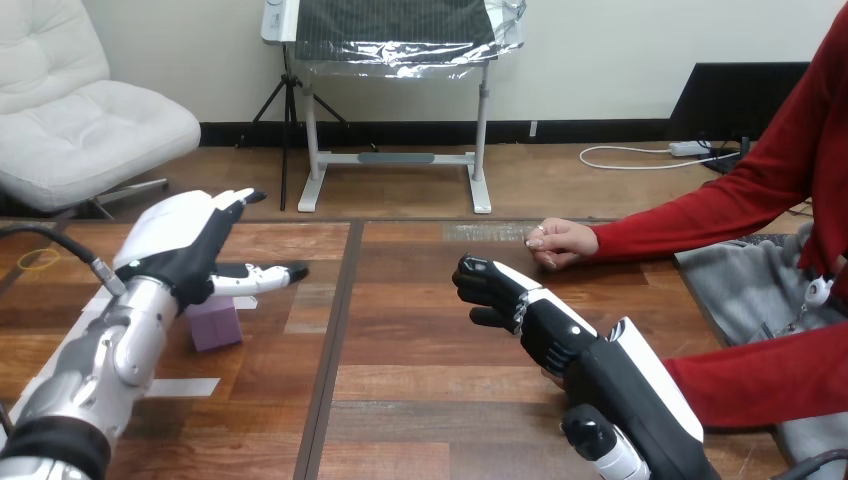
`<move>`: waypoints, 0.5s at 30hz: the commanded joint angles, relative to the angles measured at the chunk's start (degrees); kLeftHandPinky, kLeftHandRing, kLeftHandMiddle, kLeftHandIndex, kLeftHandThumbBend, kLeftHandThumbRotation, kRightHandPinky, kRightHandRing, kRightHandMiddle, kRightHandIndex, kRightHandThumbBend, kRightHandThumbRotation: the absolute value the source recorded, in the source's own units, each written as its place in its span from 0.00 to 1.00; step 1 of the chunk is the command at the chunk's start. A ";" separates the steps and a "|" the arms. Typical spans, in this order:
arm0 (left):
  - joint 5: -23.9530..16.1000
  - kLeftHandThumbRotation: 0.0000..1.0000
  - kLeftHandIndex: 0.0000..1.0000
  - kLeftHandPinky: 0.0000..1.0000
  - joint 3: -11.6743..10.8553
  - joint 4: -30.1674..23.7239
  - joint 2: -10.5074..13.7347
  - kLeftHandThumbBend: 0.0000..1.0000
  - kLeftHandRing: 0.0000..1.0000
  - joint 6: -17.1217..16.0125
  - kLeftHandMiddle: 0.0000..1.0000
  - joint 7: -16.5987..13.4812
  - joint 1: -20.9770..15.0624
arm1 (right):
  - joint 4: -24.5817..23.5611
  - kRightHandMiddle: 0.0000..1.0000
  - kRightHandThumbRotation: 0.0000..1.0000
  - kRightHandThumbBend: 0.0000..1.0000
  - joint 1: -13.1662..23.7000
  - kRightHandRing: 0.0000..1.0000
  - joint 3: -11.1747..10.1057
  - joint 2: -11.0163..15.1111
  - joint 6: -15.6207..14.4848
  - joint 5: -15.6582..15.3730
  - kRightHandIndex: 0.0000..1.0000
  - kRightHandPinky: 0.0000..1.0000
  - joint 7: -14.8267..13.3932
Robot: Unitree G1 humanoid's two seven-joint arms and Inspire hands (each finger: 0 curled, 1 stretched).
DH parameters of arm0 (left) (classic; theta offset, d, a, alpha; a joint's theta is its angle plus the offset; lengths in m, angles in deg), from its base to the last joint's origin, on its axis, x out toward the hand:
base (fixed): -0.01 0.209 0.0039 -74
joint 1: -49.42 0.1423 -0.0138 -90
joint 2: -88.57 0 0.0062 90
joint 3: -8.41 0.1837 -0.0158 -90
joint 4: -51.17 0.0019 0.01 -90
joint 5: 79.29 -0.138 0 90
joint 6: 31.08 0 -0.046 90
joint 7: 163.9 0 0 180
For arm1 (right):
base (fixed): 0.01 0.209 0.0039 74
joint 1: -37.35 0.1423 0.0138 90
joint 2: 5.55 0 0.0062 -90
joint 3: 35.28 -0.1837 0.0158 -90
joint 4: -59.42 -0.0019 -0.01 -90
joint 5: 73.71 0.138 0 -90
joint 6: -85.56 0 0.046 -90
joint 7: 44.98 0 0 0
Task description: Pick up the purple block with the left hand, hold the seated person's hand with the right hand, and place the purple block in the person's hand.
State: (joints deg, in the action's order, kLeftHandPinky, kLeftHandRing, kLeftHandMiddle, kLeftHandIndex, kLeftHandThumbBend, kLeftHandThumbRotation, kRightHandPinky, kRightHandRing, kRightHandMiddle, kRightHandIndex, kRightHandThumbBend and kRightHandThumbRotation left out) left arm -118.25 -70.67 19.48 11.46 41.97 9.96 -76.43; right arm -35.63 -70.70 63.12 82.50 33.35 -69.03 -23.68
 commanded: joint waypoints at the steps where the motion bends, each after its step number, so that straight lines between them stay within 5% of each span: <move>1: -0.97 0.60 0.91 0.91 2.13 3.32 2.06 0.71 0.92 0.95 0.93 -2.13 -8.34 | -3.87 0.89 1.00 1.00 2.25 0.89 -1.46 0.77 0.37 1.11 0.89 0.86 0.04; 15: -3.04 0.61 0.91 0.90 6.14 8.07 2.02 0.74 0.92 5.82 0.93 -2.35 -11.32 | -3.49 0.89 1.00 1.00 2.34 0.89 -1.49 0.92 0.75 1.30 0.90 0.86 0.34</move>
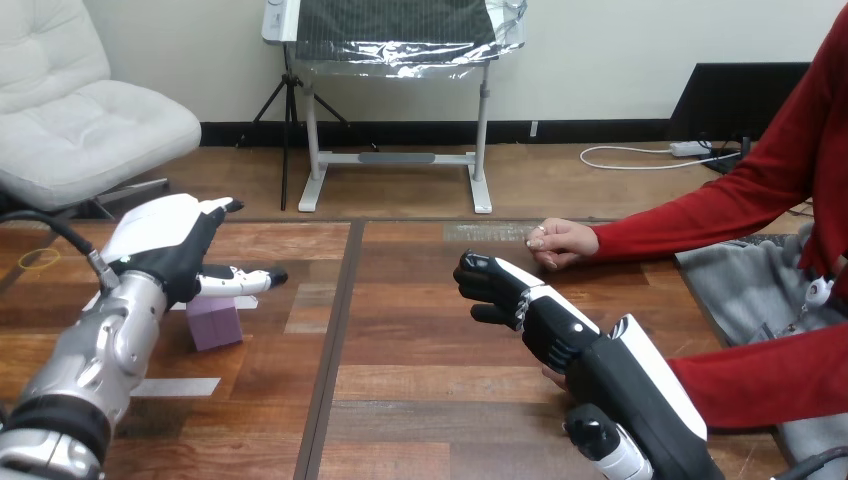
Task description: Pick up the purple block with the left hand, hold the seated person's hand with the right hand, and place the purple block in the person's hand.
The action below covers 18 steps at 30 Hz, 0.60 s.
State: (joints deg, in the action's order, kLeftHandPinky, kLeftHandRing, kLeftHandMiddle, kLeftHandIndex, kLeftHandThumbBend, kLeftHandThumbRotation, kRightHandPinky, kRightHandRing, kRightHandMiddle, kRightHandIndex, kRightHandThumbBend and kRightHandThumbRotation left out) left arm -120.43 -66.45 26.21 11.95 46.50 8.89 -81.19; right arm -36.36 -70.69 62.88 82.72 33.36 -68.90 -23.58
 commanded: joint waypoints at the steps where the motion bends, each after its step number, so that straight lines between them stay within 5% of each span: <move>1: -0.99 0.61 0.92 0.90 2.23 1.62 1.52 0.74 0.92 1.64 0.93 -1.19 -6.74 | -2.78 0.89 1.00 1.00 2.31 0.89 -1.27 0.71 0.73 1.12 0.90 0.86 0.22; 18: -2.62 0.58 0.90 0.89 6.98 5.09 1.55 0.79 0.90 6.87 0.91 1.71 -8.62 | -4.09 0.89 1.00 1.00 1.81 0.89 -1.24 0.96 -0.33 0.75 0.89 0.85 -0.03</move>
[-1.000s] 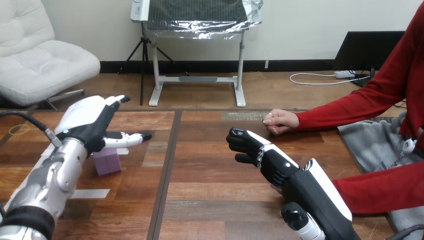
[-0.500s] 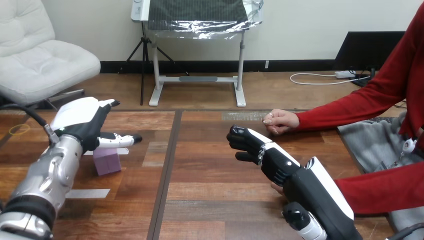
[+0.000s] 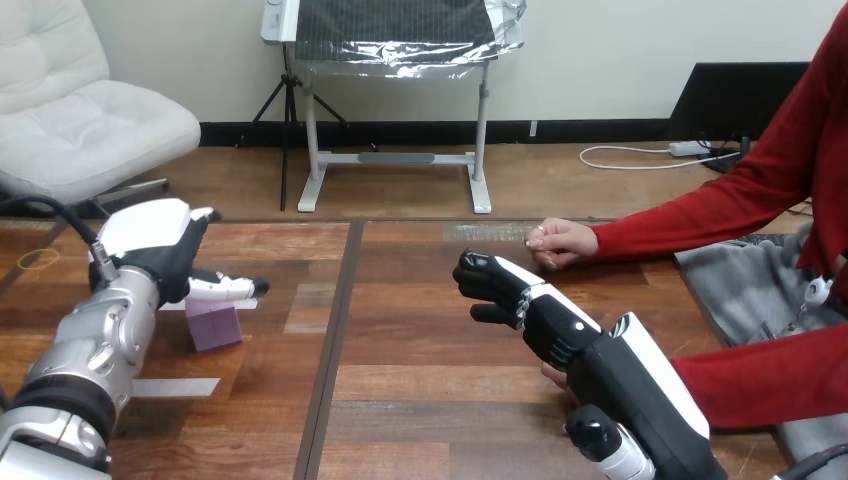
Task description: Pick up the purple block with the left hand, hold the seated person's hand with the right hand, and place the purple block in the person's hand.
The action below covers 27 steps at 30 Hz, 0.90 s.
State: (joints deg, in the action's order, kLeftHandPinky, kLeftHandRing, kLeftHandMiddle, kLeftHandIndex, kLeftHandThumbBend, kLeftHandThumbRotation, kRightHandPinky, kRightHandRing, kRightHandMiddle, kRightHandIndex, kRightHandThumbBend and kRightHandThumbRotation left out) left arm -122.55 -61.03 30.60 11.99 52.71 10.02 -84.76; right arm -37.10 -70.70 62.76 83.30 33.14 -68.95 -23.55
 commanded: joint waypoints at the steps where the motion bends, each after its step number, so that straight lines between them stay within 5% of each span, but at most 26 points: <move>1: -0.54 0.57 0.89 0.89 1.77 0.76 1.52 0.79 0.90 0.79 0.91 0.75 -5.06 | -3.38 0.89 1.00 1.00 1.79 0.89 -1.11 0.38 -0.13 0.80 0.89 0.85 -0.10; 8: -0.43 0.55 0.88 0.87 3.05 0.92 1.72 0.79 0.89 1.28 0.90 2.18 -5.06 | -3.70 0.89 1.00 1.00 1.61 0.89 -1.03 0.61 -0.15 0.92 0.89 0.85 -0.30; 27: 3.41 0.49 0.83 0.76 1.97 0.35 1.35 0.84 0.86 2.93 0.86 6.35 -5.00 | -3.45 0.89 1.00 1.00 1.87 0.89 -0.92 0.79 0.14 1.11 0.89 0.85 -0.12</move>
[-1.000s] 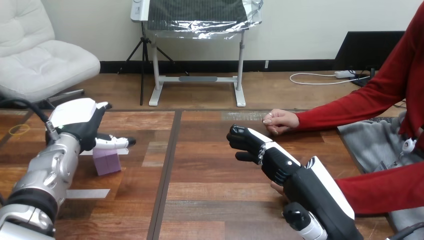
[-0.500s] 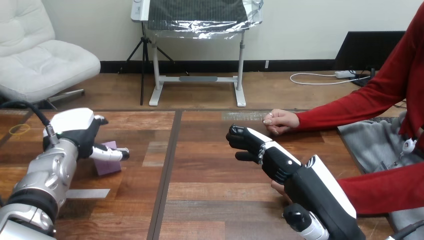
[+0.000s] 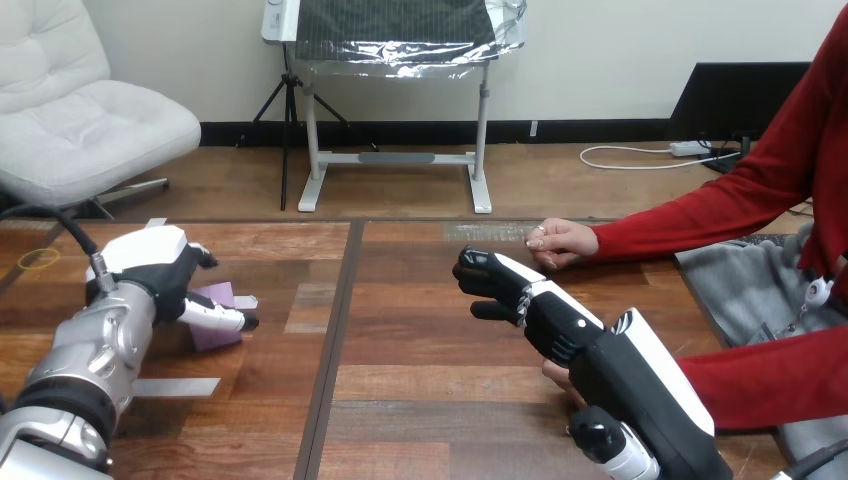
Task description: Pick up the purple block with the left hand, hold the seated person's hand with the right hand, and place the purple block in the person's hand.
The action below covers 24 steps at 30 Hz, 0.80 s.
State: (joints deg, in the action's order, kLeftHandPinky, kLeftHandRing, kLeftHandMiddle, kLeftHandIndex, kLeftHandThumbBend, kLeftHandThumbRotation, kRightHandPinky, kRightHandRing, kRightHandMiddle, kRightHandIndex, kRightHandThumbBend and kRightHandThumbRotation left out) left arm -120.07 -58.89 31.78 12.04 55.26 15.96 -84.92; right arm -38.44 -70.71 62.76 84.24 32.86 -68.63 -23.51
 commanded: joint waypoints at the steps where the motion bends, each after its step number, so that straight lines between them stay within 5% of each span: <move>1: 0.96 0.48 0.83 0.76 -0.14 -0.83 1.30 0.84 0.86 0.38 0.86 0.51 -4.85 | -2.19 0.89 1.00 1.00 1.85 0.89 -0.92 -0.18 0.32 0.67 0.89 0.85 -0.25; 24: 1.82 0.40 0.84 0.72 0.20 -1.04 0.39 0.88 0.85 1.47 0.86 3.06 -5.24 | -2.38 0.89 1.00 1.00 1.94 0.89 -0.83 -0.41 -0.14 0.39 0.89 0.85 -0.53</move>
State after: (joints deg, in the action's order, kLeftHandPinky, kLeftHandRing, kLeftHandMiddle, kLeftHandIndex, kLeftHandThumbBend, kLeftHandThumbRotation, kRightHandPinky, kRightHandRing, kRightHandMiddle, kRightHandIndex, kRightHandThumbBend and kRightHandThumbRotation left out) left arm -118.74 -58.90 31.76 12.01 56.32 18.58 -84.96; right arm -38.44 -70.71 62.77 84.21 32.77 -68.53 -23.51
